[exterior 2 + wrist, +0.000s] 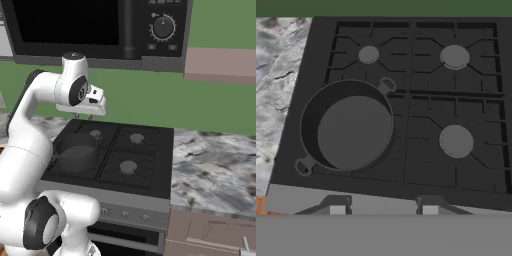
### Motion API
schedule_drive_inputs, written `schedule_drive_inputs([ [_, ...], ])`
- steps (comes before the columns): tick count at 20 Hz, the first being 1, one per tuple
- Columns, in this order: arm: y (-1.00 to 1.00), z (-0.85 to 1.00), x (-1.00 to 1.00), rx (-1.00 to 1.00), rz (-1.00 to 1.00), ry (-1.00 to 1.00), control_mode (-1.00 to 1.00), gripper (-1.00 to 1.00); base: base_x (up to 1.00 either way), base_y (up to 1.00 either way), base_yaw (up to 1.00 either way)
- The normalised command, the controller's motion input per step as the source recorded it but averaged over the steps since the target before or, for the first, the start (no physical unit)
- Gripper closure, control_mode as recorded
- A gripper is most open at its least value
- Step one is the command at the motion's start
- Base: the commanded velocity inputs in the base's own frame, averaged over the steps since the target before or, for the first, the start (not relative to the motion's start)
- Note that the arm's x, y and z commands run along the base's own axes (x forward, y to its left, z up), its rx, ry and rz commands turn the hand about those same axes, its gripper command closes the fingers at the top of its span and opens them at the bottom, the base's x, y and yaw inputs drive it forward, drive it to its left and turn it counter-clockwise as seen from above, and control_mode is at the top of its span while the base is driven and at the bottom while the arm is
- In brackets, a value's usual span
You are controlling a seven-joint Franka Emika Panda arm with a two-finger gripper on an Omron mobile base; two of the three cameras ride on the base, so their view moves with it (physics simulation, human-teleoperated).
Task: Retrieve the frozen meat and place it in the pot on a burner. Then turn the burner on.
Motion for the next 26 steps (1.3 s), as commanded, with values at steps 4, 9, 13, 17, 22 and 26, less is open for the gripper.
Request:
schedule_drive_inputs([
  [4, 0.17, -0.02, -0.17, -0.01, 0.00, 0.00, -1.00, -1.00, 0.00, 0.00, 0.00],
  [9, 0.71, -0.07, -0.49, -0.01, 0.00, -0.01, -1.00, -1.00, 0.00, 0.00, 0.00],
  [13, 0.90, -0.09, -0.50, -0.03, 0.00, -0.05, -1.00, -1.00, 0.00, 0.00, 0.00],
  [17, 0.92, -0.12, -0.46, 0.00, 0.00, -0.04, -1.00, -1.00, 0.00, 0.00, 0.00],
  [22, 0.71, -0.18, -0.28, 0.00, 0.00, -0.02, -1.00, -1.00, 0.00, 0.00, 0.00],
  [26, 0.43, -0.04, -0.19, 0.00, 0.00, 0.00, -1.00, -1.00, 0.00, 0.00, 0.00],
])
